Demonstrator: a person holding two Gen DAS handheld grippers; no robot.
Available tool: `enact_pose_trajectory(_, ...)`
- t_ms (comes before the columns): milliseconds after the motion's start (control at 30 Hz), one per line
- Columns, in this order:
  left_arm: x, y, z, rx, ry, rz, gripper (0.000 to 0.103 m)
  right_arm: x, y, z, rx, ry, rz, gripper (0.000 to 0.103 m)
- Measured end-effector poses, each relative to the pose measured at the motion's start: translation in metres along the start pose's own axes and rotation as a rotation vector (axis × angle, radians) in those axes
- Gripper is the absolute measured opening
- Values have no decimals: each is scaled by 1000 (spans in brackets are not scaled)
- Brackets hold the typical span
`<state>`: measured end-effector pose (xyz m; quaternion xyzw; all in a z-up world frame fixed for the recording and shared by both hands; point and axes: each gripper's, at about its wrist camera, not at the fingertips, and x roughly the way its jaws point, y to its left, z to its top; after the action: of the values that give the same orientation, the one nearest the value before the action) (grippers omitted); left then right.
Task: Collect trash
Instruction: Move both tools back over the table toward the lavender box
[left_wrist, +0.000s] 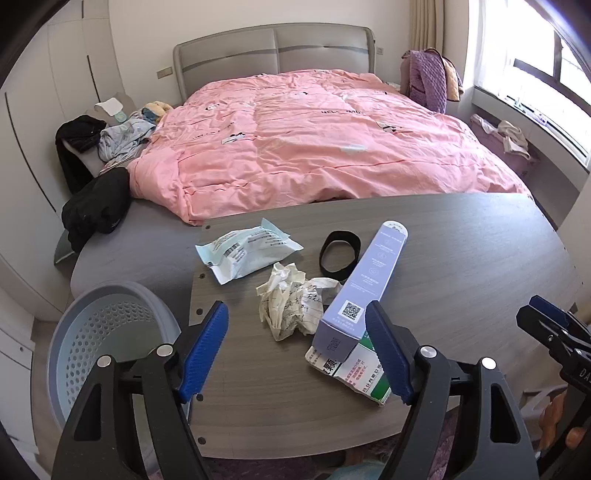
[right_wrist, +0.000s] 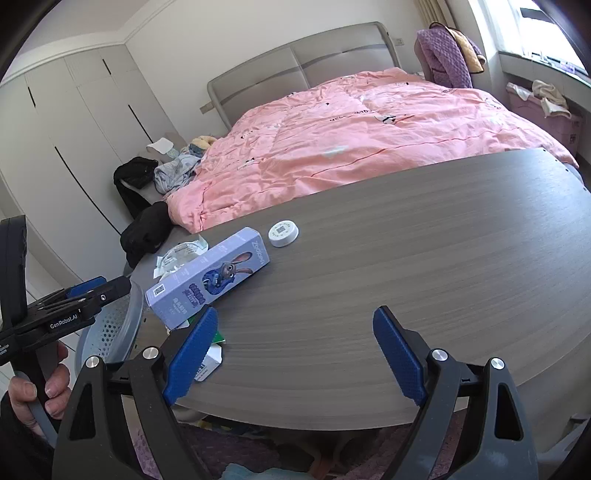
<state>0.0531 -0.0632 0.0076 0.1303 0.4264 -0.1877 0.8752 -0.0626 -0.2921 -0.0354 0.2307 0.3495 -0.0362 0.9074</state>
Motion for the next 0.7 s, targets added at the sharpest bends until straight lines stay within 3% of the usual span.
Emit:
enact_pose_trajectory(233, 26, -29, 19, 119, 75, -70, 73, 1, -22, 0, 50, -2, -9, 85)
enact_pose_trajectory(433, 52, -49, 28, 223, 114, -80, 73, -1, -30, 1, 56, -10, -9, 85)
enact_pose_trajectory(700, 84, -62, 37, 284, 186, -94, 73, -1, -43, -1, 79, -10, -18, 85)
